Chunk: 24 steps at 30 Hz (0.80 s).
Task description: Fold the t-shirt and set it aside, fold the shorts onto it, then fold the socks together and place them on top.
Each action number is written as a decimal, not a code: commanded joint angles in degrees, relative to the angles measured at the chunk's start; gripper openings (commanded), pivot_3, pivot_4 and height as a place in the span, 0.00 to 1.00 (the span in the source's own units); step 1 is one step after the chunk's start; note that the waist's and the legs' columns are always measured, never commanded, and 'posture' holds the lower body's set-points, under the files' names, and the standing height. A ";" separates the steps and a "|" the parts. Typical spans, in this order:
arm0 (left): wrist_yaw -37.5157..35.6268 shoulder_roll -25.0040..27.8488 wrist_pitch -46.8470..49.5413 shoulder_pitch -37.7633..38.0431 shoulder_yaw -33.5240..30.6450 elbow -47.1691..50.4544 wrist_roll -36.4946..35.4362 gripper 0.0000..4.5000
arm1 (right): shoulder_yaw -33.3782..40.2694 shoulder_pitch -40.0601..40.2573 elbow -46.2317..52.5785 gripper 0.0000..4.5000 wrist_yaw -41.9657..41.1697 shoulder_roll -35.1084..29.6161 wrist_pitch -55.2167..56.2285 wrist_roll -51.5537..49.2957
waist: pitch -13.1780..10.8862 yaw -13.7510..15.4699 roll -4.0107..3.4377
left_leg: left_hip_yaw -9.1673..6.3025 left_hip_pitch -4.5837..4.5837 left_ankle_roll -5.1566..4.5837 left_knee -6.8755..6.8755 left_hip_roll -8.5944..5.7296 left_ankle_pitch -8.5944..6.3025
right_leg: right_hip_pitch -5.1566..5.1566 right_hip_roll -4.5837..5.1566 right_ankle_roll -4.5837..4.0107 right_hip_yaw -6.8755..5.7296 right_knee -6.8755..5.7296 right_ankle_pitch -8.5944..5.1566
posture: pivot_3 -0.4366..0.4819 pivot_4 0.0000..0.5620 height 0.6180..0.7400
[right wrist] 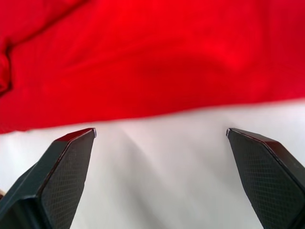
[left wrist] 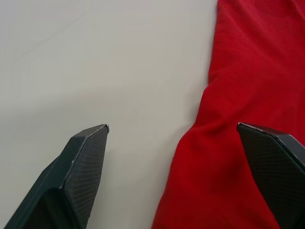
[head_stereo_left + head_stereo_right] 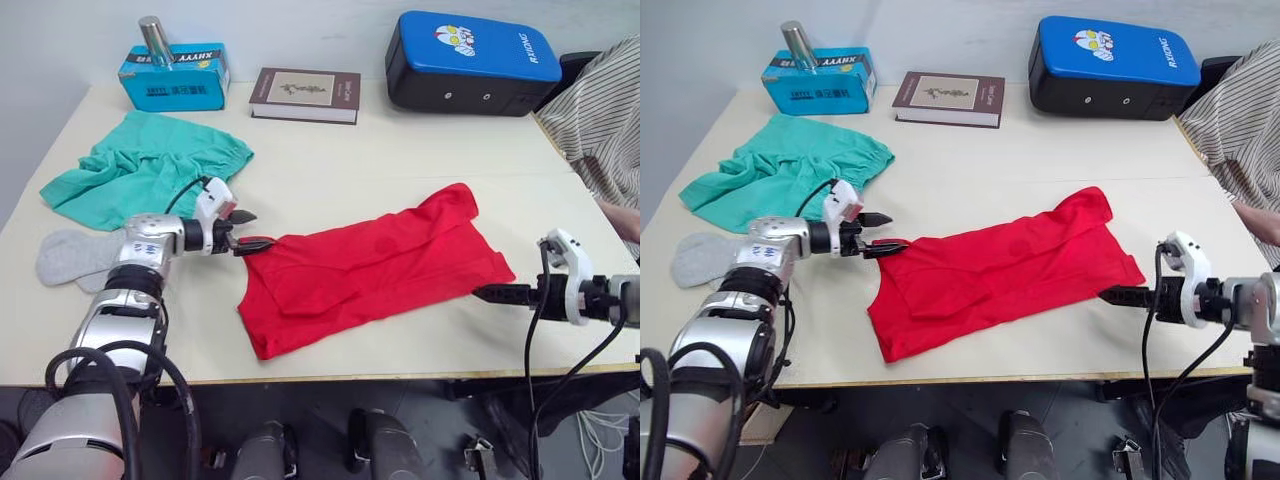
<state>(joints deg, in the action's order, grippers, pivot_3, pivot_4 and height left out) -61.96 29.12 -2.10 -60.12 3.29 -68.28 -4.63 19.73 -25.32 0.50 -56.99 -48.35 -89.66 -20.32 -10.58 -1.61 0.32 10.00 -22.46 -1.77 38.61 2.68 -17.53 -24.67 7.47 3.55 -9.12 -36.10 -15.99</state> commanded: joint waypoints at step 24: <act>-9.46 -2.61 7.26 10.37 -5.55 10.94 -2.29 0.00 | -2.22 -8.29 -10.93 0.00 20.41 14.41 17.76 -2.63 | 0.57 -1.52 0.92 | 0.03 0.17 0.04 0.04 0.09 -0.03 | 0.12 0.03 -0.06 0.13 -0.40 -0.04 | 0.48 0.27 1.00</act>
<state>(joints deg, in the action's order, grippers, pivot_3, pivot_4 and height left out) -70.83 26.11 2.66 -51.91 -1.81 -61.02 -5.50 18.27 -33.21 -9.18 -36.87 -33.40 -73.73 -22.91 -10.02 -3.14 1.25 10.03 -22.29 -1.72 38.64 2.77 -17.55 -24.55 7.51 3.49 -8.98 -36.51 -16.02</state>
